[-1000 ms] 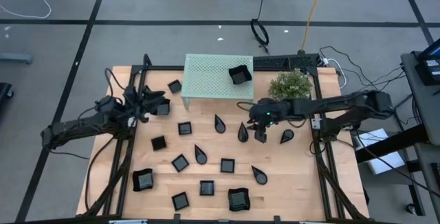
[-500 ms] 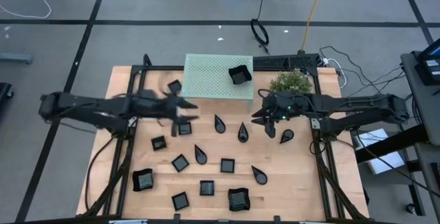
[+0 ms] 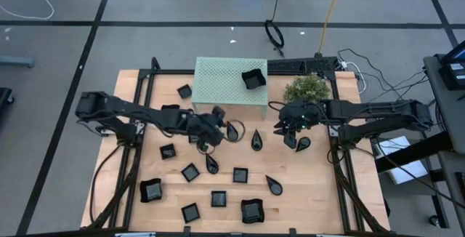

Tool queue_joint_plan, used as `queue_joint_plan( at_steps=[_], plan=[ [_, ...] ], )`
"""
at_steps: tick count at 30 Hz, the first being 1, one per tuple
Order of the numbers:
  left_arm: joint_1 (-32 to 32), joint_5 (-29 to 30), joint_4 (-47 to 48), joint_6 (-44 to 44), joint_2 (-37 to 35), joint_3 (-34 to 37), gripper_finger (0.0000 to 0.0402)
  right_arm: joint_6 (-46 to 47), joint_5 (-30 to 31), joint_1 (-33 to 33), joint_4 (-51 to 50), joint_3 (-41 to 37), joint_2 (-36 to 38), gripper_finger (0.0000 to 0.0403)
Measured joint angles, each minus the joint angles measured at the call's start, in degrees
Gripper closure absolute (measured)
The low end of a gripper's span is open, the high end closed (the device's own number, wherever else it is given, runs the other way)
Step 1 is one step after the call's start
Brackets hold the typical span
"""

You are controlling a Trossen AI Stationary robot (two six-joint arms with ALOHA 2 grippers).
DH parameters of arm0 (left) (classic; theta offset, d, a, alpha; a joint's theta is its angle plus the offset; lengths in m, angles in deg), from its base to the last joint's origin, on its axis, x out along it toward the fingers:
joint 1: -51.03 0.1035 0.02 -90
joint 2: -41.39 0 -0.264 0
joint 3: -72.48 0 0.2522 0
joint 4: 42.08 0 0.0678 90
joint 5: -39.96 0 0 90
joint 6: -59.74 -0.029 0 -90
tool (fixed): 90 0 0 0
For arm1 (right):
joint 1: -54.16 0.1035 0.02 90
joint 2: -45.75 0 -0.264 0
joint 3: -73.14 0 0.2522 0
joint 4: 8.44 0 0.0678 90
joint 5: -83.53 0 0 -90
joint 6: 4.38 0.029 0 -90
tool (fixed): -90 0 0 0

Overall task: Pick & Place Mini shaped plates
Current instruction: Put the black drop-shaped plate on the shelf

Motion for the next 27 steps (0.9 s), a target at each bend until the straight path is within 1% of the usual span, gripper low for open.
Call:
queue_joint_plan(
  at_steps=[8,14,16,18,20,27],
  plan=[
    [-0.5,0.7,-0.1,-15.0,9.1,-0.6,0.0220,0.0,0.2,0.0,0.3,0.0,0.0,0.0298],
    [0.2,1.4,-2.1,-21.9,14.9,-0.6,0.0220,0.0,1.1,0.0,0.5,0.0,0.0,0.0298],
    [0.7,2.9,-5.2,-22.9,16.6,-0.6,0.0220,0.0,2.9,0.0,0.8,0.0,0.0,0.0298],
    [1.1,4.7,-8.6,-23.1,18.1,-0.6,0.0220,0.0,3.2,-0.1,1.4,0.0,0.0,0.0298],
    [1.8,5.1,-10.7,-23.2,19.2,-0.6,0.0220,0.0,3.2,0.0,1.8,0.0,0.0,0.0298],
    [2.2,5.1,-9.4,-24.4,20.4,-0.8,0.0220,0.1,3.2,0.0,2.0,0.0,0.0,0.0298]
  ],
)
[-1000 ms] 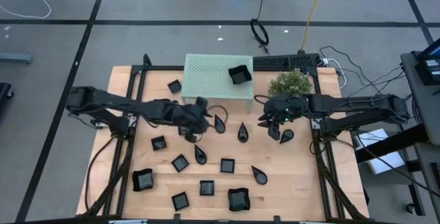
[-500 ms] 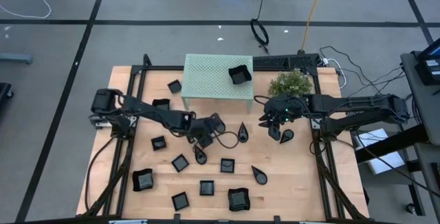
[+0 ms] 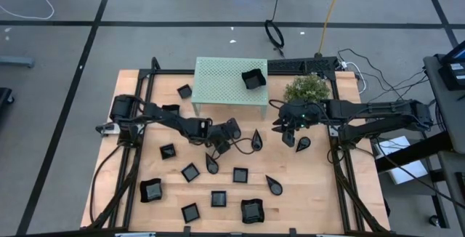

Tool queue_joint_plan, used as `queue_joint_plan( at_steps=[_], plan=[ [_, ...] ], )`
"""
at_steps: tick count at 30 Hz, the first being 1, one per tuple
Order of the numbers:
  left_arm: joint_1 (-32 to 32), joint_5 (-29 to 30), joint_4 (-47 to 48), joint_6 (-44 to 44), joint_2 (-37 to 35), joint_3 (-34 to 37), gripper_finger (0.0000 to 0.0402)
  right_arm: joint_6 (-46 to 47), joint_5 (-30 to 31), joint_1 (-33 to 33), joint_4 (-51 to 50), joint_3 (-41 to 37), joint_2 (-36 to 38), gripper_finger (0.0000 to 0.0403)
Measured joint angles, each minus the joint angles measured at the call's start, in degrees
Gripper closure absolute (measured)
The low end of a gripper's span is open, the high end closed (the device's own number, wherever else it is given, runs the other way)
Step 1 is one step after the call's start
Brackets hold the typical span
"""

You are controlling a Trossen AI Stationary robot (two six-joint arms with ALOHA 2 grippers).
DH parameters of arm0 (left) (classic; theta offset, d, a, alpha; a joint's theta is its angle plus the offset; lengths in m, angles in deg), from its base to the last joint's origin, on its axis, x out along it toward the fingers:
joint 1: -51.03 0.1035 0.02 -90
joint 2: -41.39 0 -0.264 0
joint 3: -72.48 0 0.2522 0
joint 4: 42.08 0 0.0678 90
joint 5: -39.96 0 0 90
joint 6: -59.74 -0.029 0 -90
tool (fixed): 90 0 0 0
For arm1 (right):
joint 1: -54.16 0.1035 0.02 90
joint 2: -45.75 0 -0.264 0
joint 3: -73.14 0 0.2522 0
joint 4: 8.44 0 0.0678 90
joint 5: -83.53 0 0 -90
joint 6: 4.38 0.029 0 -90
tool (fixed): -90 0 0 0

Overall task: Pick & Place Mini shaped plates
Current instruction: Put the black drop-shaped plate on the shelf

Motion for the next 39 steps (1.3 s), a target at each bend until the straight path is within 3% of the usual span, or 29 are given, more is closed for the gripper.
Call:
queue_joint_plan(
  at_steps=[5,16,22,26,39],
  plan=[
    [0.2,-1.6,-0.2,2.0,-0.3,0.1,0.0244,0.0,0.0,0.0,0.0,0.0,0.0,0.0298],
    [0.2,-5.5,-0.1,7.2,-0.1,0.2,0.0394,0.1,0.1,0.0,0.0,0.0,0.0,0.0298],
    [0.0,-5.9,-0.3,8.1,-0.1,0.2,0.0376,0.1,0.1,0.0,0.0,0.0,0.0,0.0298],
    [-0.6,-5.8,-0.2,11.9,-0.3,0.2,0.0393,0.1,0.1,0.0,0.0,0.0,0.0,0.0298],
    [-1.9,-9.6,-0.7,35.4,-9.8,-5.2,0.0398,0.1,-0.2,0.0,0.5,-1.8,0.0,0.0298]
  ],
)
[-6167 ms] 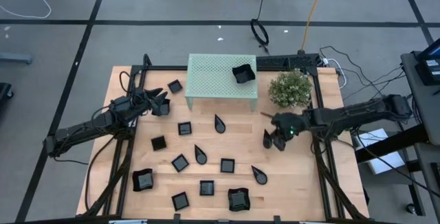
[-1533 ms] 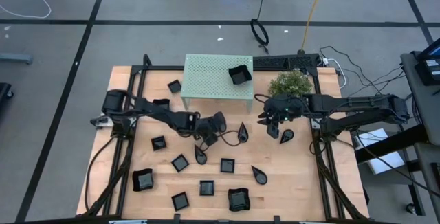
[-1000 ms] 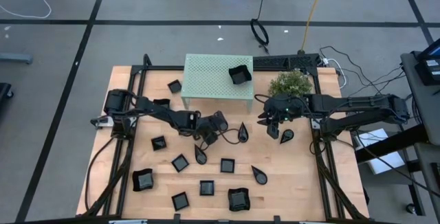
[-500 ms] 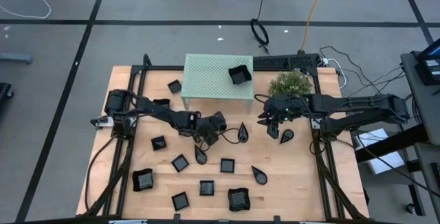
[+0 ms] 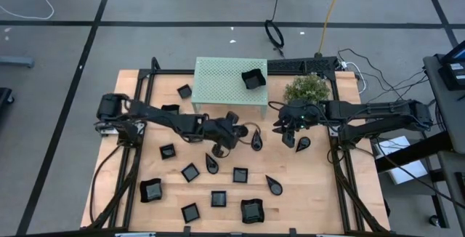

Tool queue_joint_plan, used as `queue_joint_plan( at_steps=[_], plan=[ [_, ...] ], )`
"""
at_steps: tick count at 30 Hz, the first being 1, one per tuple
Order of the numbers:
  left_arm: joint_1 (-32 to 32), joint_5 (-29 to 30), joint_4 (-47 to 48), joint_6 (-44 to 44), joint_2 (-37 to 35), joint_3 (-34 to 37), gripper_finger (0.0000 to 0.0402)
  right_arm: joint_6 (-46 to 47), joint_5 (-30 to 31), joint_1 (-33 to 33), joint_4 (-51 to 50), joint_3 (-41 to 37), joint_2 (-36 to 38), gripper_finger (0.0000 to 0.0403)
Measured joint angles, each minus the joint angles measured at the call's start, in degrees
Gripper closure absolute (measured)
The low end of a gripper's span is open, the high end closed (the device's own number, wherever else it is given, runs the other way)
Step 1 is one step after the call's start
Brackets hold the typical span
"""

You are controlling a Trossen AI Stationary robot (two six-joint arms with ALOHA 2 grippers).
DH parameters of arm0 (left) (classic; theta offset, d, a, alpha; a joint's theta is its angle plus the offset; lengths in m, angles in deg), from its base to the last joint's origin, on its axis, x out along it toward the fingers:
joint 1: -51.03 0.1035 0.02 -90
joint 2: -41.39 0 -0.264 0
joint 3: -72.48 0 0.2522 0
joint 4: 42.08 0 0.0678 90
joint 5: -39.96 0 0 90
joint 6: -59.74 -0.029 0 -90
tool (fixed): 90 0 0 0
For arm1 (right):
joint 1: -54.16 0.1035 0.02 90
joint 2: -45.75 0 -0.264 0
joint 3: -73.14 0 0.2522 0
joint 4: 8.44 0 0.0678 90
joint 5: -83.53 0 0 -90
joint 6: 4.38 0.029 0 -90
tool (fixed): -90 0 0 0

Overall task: Pick & Place Mini shaped plates
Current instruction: Put the black drop-shaped plate on the shelf

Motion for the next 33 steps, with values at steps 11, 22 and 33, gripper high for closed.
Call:
queue_joint_plan(
  at_steps=[11,22,33],
  plan=[
    [1.5,15.9,14.8,20.8,-4.8,-19.7,0.0396,-0.2,0.0,0.0,2.9,-0.6,0.0,0.0298],
    [15.1,11.7,32.3,48.3,-0.9,-28.5,0.0399,-1.3,0.0,0.0,6.4,-0.6,0.0,0.0298],
    [21.9,5.3,33.7,57.7,5.3,-28.3,0.0396,-1.1,0.0,0.0,6.7,-0.6,0.0,0.0298]
  ],
)
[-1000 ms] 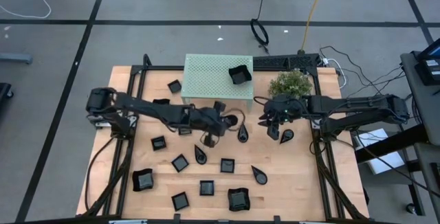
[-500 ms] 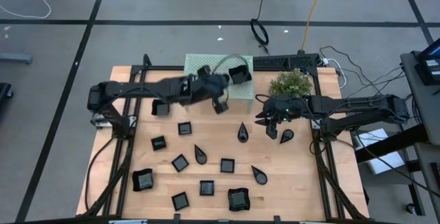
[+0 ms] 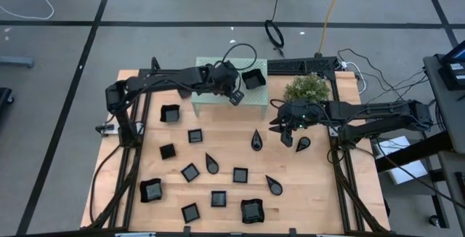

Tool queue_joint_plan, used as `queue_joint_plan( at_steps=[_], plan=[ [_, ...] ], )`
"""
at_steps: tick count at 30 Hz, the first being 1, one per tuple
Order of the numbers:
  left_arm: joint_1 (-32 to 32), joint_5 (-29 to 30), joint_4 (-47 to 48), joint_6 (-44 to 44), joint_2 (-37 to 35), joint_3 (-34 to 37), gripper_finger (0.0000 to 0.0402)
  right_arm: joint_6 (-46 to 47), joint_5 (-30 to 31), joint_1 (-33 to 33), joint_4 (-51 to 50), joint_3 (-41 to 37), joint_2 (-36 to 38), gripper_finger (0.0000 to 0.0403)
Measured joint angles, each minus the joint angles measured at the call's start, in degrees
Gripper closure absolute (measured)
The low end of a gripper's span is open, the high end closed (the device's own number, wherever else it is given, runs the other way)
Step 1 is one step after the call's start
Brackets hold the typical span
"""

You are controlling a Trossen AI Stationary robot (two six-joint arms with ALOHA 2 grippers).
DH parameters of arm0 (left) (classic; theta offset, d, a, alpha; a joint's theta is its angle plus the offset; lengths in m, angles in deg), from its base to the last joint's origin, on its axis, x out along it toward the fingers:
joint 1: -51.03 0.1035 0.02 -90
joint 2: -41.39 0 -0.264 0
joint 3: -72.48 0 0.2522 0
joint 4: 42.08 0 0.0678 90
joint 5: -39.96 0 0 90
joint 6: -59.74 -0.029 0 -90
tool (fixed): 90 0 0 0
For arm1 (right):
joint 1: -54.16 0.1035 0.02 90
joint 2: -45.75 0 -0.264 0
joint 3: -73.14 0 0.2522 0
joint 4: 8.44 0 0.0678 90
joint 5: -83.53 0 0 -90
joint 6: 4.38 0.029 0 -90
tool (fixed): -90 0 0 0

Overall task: Pick & Place Mini shaped plates
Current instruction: Put the black drop-shaped plate on the shelf

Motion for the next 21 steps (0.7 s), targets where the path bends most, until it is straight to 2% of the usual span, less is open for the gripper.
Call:
queue_joint_plan(
  at_steps=[9,21],
  plan=[
    [2.2,1.2,-6.5,-0.1,0.4,0.0,0.0397,-0.3,2.8,0.0,0.2,0.0,0.0,0.0298],
    [2.2,0.3,-6.7,-0.5,2.0,0.0,0.0397,-0.4,2.9,0.0,0.4,0.0,0.0,0.0298]
  ],
)
